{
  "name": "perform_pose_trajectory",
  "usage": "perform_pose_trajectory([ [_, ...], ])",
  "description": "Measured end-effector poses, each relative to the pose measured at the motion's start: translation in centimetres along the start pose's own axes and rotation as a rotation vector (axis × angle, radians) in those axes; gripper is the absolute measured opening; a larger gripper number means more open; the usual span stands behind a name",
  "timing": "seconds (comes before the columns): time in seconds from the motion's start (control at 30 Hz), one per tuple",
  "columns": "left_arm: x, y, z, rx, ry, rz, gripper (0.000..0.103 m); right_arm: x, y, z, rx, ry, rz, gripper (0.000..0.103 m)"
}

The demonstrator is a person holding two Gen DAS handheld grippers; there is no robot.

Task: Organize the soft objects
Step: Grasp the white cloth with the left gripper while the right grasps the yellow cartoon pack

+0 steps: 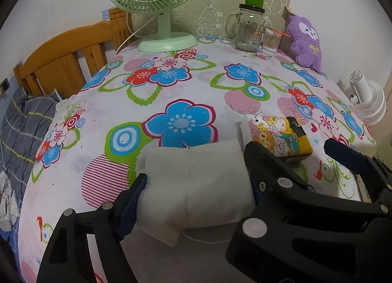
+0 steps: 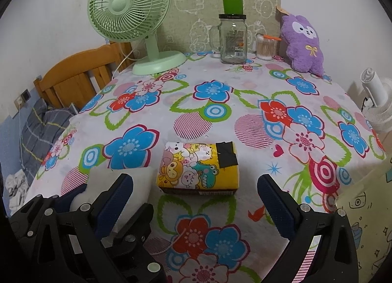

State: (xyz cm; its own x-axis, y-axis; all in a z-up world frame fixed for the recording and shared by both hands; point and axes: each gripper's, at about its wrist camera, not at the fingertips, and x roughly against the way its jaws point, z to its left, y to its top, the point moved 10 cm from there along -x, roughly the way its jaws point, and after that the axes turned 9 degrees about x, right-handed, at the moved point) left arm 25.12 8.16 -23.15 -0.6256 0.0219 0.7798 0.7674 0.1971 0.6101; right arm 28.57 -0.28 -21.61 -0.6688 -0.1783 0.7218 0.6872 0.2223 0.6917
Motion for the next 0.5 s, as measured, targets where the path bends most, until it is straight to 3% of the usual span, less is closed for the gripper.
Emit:
perform_pose_trajectory([
  [0.2, -0.4, 0.1, -0.2, -0.014, 0.008, -0.004, 0.083, -1.0, -0.2, 0.0, 0.005, -0.006, 0.038, 0.102],
  [0.4, -0.7, 0.2, -0.5, -0.034, 0.02, -0.001, 0.083, -2.0, -1.0, -0.4, -0.023, 0.0, 0.085, 0.081],
  [0.5, -0.7, 0.2, -0.6, -0.04, 0.016, -0.001, 0.083, -2.0, -1.0, -0.4, -0.026, 0.002, 0.084, 0.078],
])
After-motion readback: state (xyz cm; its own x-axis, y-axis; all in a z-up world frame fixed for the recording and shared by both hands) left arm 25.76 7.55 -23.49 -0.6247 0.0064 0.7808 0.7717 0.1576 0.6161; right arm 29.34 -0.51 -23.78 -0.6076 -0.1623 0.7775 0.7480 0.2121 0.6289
